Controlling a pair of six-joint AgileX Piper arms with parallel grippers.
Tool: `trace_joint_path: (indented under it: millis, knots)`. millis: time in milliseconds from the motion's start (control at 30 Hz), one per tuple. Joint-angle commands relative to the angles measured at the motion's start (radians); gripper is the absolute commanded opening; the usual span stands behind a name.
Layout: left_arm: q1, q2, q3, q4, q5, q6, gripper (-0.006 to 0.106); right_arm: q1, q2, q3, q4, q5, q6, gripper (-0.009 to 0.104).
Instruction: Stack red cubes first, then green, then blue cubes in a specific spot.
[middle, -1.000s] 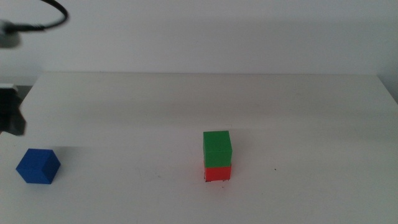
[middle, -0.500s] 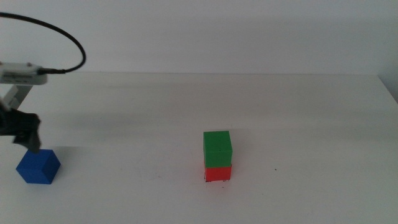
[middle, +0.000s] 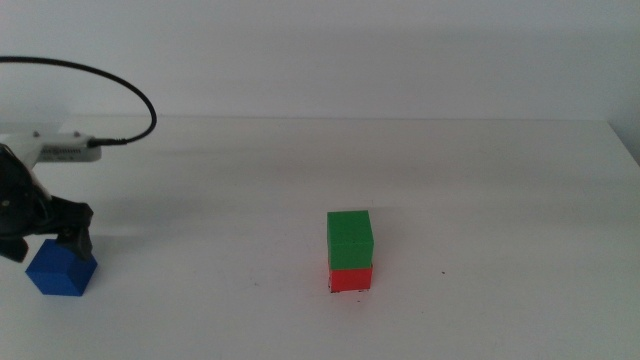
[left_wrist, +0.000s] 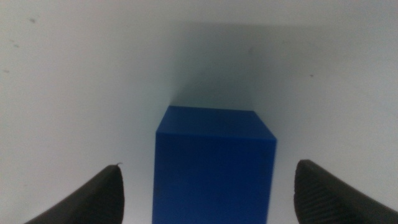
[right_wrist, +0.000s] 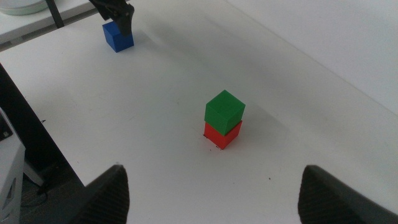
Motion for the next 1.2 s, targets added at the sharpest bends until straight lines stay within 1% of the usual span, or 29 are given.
trace_joint_path:
  millis: [0,67,133,200,233,300,467,500,567,667,733,833,900,967,1067,1167]
  knots:
    - [0.002,0.022,-0.006,-0.013,-0.010,-0.009,0.092,-0.005,-0.002,0.004,-0.007,-0.008,-0.003,0.081]
    - [0.002,0.042,-0.006,-0.011,-0.010,-0.017,0.091,-0.005,-0.002,0.004,-0.007,-0.008,-0.003,0.081]
    - [0.002,0.060,-0.006,-0.013,-0.010,-0.017,0.087,-0.005,-0.002,0.004,-0.007,-0.008,-0.003,0.081]
    - [0.002,0.069,-0.006,-0.019,-0.010,-0.021,0.081,-0.005,-0.002,0.004,-0.007,-0.008,-0.003,0.081]
    - [0.002,0.069,-0.006,-0.019,-0.010,-0.024,0.076,-0.005,-0.002,0.004,-0.007,-0.008,-0.003,0.081]
    - [0.002,0.069,-0.006,-0.024,-0.001,-0.041,0.063,-0.005,-0.002,0.004,-0.007,-0.008,-0.003,0.081]
    - [-0.008,-0.030,-0.008,-0.054,0.095,-0.137,0.018,-0.005,-0.002,0.004,-0.007,-0.008,-0.003,0.081]
    - [-0.019,-0.072,-0.015,-0.046,0.117,-0.164,0.011,-0.005,-0.002,0.004,-0.007,-0.008,-0.003,0.081]
    - [-0.078,-0.156,-0.048,0.007,0.157,-0.252,-0.002,-0.005,-0.002,0.004,-0.007,-0.008,-0.003,0.081]
    - [-0.246,-0.227,-0.151,0.122,0.235,-0.431,-0.002,-0.005,-0.002,0.004,-0.007,-0.008,-0.003,0.081]
    - [-0.362,-0.227,-0.245,0.170,0.315,-0.538,-0.002,-0.005,-0.002,0.004,-0.007,-0.008,-0.003,0.081]
    - [-0.535,-0.181,-0.402,0.182,0.315,-0.647,-0.002,-0.005,-0.002,0.004,-0.007,-0.008,-0.003,0.081]
    - [-0.656,-0.144,-0.465,0.180,0.315,-0.812,-0.002,-0.005,-0.002,0.004,-0.007,-0.008,-0.003,0.081]
    - [-0.767,-0.107,-0.505,0.215,0.315,-0.991,-0.002,-0.005,-0.002,0.004,-0.007,-0.008,-0.003,0.081]
    - [-0.898,-0.061,-0.526,0.293,0.315,-1.080,-0.002,-0.005,-0.002,0.004,-0.007,-0.008,-0.003,0.081]
    - [-0.980,-0.020,-0.551,0.305,0.315,-1.136,-0.002,-0.005,-0.002,0.004,-0.007,-0.008,-0.003,0.081]
